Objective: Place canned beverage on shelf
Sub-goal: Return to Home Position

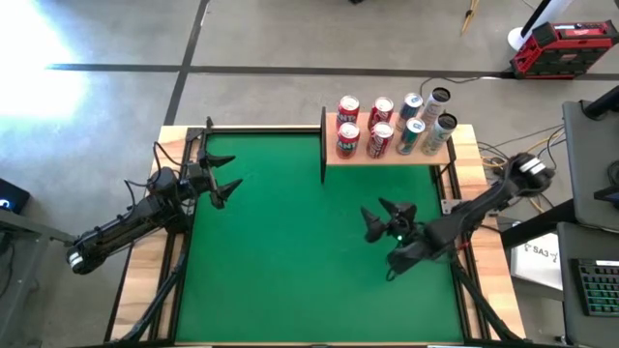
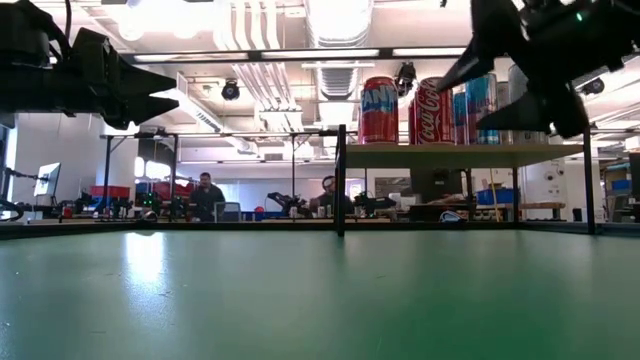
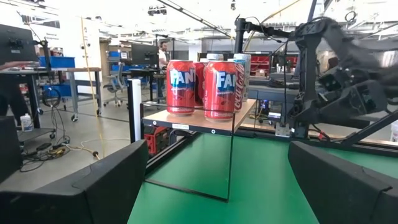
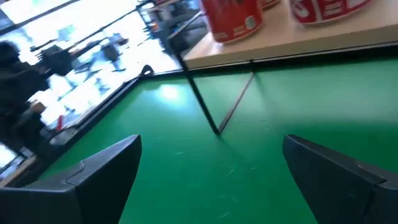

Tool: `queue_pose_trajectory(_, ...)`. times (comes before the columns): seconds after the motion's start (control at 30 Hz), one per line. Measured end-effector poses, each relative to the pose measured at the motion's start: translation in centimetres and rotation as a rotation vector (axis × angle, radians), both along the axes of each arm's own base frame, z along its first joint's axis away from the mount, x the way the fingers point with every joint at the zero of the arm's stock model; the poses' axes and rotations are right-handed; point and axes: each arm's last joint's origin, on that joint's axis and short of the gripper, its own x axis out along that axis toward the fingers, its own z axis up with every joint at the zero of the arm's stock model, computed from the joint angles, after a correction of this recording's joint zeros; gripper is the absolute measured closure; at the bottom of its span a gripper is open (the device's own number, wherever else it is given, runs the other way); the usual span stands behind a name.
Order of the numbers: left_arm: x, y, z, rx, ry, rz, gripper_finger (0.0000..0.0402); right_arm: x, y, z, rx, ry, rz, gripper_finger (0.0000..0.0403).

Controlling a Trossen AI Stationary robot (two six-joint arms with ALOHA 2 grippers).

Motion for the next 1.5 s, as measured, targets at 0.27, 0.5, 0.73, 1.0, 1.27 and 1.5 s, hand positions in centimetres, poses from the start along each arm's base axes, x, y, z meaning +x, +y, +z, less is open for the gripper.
queue_pose_trajectory(0.27, 0.0, 0.0, 0.0, 0.0, 0.0, 0.0, 0.0029, -1.7, -3.9, -0.4, -0.074, -0.012, 0.397, 0.0021)
queue_pose_trajectory(0.5, 0.0, 0.0, 0.0, 0.0, 0.0, 0.0, 0.0029, -2.4, -6.2, -0.9, -0.101, -0.006, 0.483, 0.0021)
queue_pose_trajectory(0.73, 0.0, 0.0, 0.0, 0.0, 0.0, 0.0, 0.0029, -2.5, -6.2, -1.0, -0.279, 0.12, 0.564, 0.0021)
queue_pose_trajectory(1.0, 0.0, 0.0, 0.0, 0.0, 0.0, 0.0, 0.0029, -3.9, -6.9, 0.8, -0.321, 0.06, 0.563, 0.0021)
queue_pose_trajectory(1.27, 0.0, 0.0, 0.0, 0.0, 0.0, 0.0, 0.0029, -8.4, -8.7, -1.3, -0.274, -0.1, 0.483, 0.0021)
queue_pose_trajectory(1.5, 0.0, 0.0, 0.0, 0.0, 0.0, 0.0, 0.0029, -10.0, -9.8, -2.4, -0.16, -0.123, 0.412, 0.0021)
